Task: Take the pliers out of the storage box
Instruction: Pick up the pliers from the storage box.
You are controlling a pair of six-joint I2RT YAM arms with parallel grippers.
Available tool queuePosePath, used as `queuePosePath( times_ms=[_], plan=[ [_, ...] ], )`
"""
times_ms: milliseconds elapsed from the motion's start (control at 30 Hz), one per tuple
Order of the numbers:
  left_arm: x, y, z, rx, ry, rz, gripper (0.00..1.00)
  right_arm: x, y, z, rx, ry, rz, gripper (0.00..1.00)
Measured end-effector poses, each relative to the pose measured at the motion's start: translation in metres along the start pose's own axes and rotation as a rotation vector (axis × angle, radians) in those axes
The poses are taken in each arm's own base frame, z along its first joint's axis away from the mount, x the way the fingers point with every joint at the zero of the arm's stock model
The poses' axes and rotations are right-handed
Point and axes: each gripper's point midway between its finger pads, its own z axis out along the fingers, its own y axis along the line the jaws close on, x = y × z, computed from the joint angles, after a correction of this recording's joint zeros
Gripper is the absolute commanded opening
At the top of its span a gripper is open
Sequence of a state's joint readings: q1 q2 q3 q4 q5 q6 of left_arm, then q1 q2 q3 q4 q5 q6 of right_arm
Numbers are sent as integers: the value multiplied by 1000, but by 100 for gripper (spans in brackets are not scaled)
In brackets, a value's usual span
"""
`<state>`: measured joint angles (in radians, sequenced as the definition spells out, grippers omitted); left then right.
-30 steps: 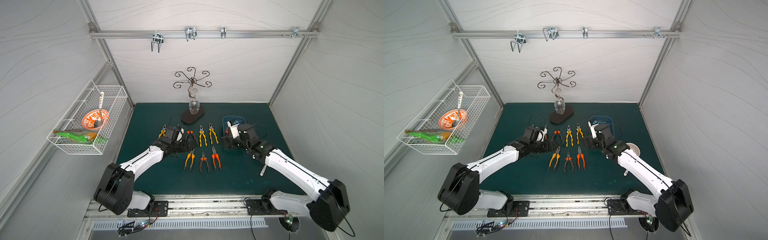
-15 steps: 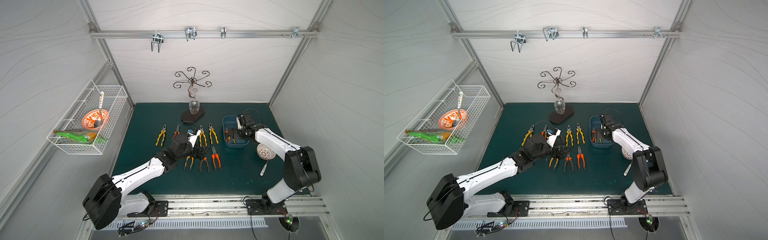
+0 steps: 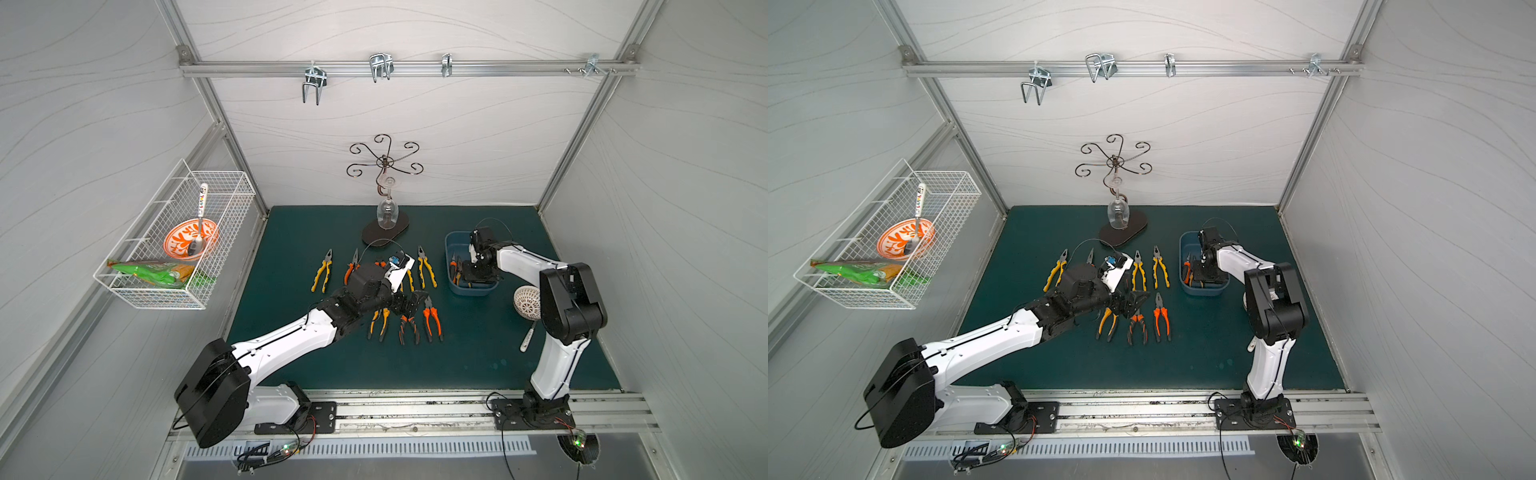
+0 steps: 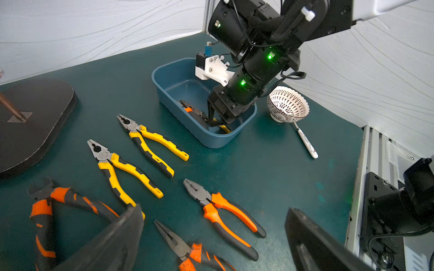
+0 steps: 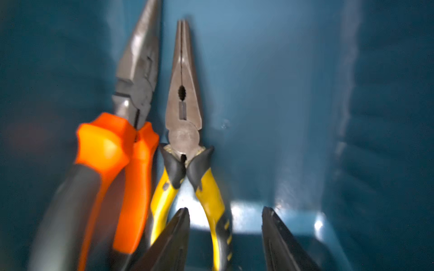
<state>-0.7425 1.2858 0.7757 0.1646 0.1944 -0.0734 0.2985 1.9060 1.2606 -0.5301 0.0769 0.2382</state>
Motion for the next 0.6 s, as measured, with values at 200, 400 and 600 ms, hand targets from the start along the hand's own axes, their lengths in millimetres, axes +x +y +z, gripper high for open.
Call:
queuePosePath(
  times_ms=[200, 400, 600],
  plan=[
    [0, 0, 0, -2, 0, 12, 100, -3, 0, 6, 10, 20, -4, 29],
    [0, 1, 0, -8, -1, 17, 100, -3, -2, 6, 18, 26, -4, 6],
    [-1, 5, 0, -27, -3, 14, 100, -3, -4, 4, 27, 21, -8, 0]
  ],
)
